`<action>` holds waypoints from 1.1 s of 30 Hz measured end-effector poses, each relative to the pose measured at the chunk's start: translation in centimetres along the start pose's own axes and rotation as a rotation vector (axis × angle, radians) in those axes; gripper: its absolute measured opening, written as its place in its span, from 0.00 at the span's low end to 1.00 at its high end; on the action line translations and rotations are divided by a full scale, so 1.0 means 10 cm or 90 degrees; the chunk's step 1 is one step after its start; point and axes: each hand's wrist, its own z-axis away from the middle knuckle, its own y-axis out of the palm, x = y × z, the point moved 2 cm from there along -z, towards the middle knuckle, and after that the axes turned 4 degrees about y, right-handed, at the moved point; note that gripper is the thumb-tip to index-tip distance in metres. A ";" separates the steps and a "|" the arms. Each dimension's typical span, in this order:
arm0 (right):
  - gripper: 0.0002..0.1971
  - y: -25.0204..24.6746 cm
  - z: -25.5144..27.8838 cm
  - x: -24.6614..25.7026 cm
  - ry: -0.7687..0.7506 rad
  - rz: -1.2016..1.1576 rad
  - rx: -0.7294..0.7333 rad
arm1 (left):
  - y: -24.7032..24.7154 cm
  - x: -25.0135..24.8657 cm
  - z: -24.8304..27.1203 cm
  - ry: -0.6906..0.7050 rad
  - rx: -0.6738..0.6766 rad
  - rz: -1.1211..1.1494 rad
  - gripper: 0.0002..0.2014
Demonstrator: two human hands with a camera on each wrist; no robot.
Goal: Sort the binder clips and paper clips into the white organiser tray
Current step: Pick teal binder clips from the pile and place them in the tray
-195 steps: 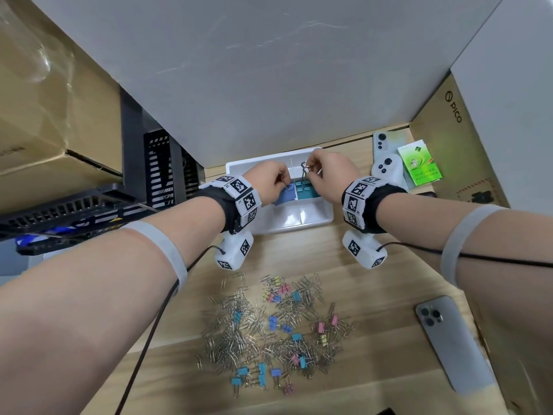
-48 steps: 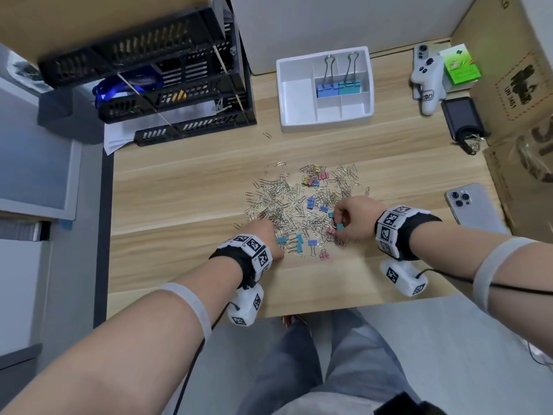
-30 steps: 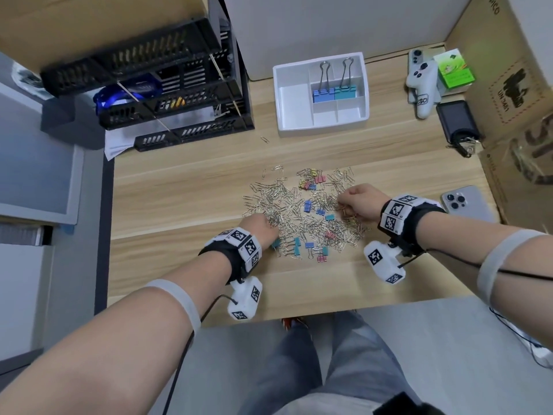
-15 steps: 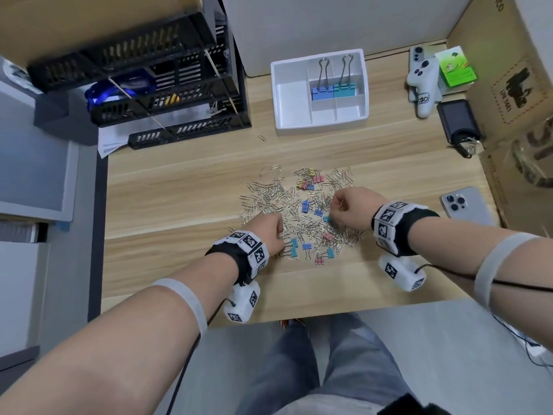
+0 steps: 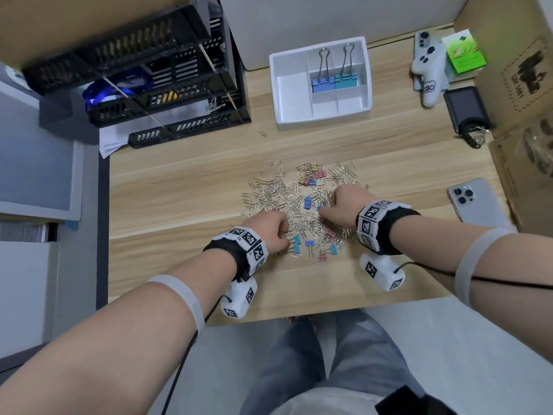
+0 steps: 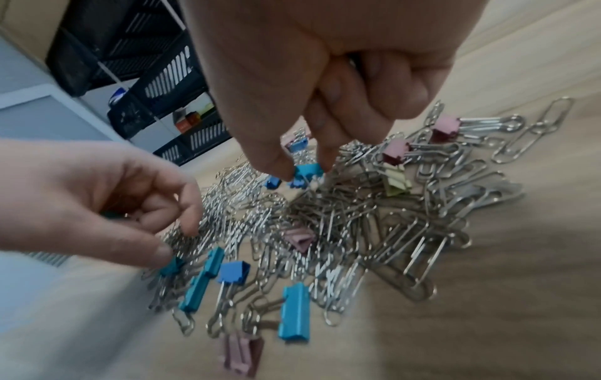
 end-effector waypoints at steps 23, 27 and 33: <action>0.10 0.18 0.19 -0.48 0.092 -0.578 0.234 | -0.12 -0.28 -0.09 -0.042 -0.040 0.008 0.09; 0.09 0.12 0.28 -0.34 0.017 -0.465 0.204 | -0.19 -0.20 -0.03 -0.052 -0.082 0.038 0.11; 0.06 0.12 0.48 -0.23 -0.138 0.009 0.105 | -0.13 -0.18 0.02 -0.067 -0.014 0.110 0.07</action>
